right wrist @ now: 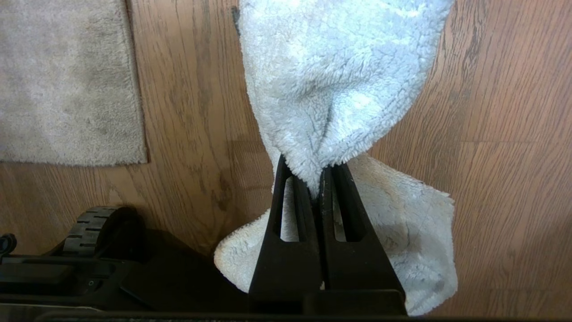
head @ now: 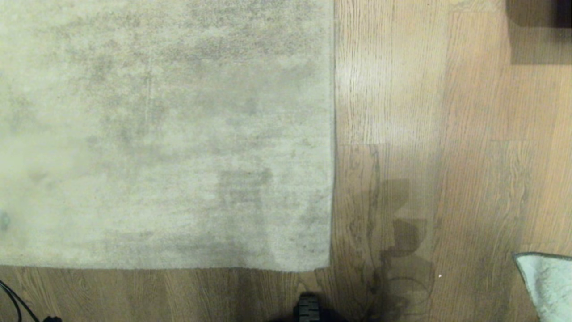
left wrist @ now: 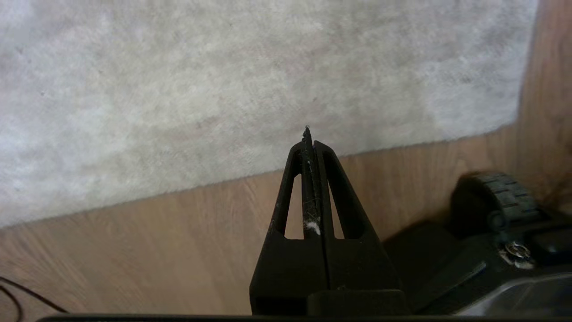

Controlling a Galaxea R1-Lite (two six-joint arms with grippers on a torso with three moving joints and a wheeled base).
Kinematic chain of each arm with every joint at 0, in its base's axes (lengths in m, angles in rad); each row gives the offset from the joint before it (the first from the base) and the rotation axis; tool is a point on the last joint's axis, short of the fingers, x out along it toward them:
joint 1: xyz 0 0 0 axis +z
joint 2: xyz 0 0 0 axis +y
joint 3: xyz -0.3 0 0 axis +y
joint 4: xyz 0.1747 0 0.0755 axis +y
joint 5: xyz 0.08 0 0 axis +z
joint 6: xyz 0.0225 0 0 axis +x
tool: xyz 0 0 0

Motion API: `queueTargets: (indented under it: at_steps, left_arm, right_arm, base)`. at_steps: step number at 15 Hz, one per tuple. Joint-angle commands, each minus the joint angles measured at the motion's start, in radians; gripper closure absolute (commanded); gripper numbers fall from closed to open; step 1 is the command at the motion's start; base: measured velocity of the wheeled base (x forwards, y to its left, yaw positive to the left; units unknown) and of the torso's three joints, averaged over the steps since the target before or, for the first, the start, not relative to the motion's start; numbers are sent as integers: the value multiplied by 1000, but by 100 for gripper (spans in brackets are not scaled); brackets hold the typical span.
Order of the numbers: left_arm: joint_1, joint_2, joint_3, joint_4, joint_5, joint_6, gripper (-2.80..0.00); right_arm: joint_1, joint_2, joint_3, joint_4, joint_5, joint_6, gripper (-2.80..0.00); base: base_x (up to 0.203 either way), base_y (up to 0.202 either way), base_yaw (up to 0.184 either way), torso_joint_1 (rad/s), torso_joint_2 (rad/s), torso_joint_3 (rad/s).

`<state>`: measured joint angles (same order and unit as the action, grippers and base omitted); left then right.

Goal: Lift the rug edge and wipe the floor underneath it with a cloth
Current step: Put down the rag

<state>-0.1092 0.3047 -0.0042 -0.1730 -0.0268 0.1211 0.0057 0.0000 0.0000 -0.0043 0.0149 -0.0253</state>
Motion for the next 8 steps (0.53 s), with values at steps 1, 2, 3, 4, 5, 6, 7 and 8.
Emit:
queueTargets:
  at_steps: [1,2,3,4,5,6,7,8]
  left_arm:
    - [65,-54,4,33,-47,2,0]
    - [74,-88,4,52,-49,2,0]
    - [86,-117,4,69,-40,2,0]
    - [90,-152,4,98,-32,4,0]
    - [95,-197,4,141,-25,4,0]
    - [103,-232,4,163,-19,-5,0]
    - [105,-256,4,169,-11,-18,0]
    - [106,-287,4,171,-6,-33,0]
  right_arm:
    - [0,1,0,0,0,-1,0]
    - [0,2,0,0,0,-1,0]
    - [0,0,0,0,0,-1,0]
    - [0,0,0,0,0,-1,0]
    - [0,0,0,0,0,-1,0]
    - [0,2,0,0,0,-1,0]
    - [0,0,0,0,0,-1,0]
    - [0,1,0,0,2,-1,0]
  base:
    - [0,0,0,0,0,0]
    - [0,0,0,0,0,0]
    - [0,0,0,0,0,0]
    - [0,0,0,0,0,0]
    - [0,0,0,0,0,0]
    - [0,0,0,0,0,0]
    - [0,0,0,0,0,0]
    - [0,0,0,0,0,0]
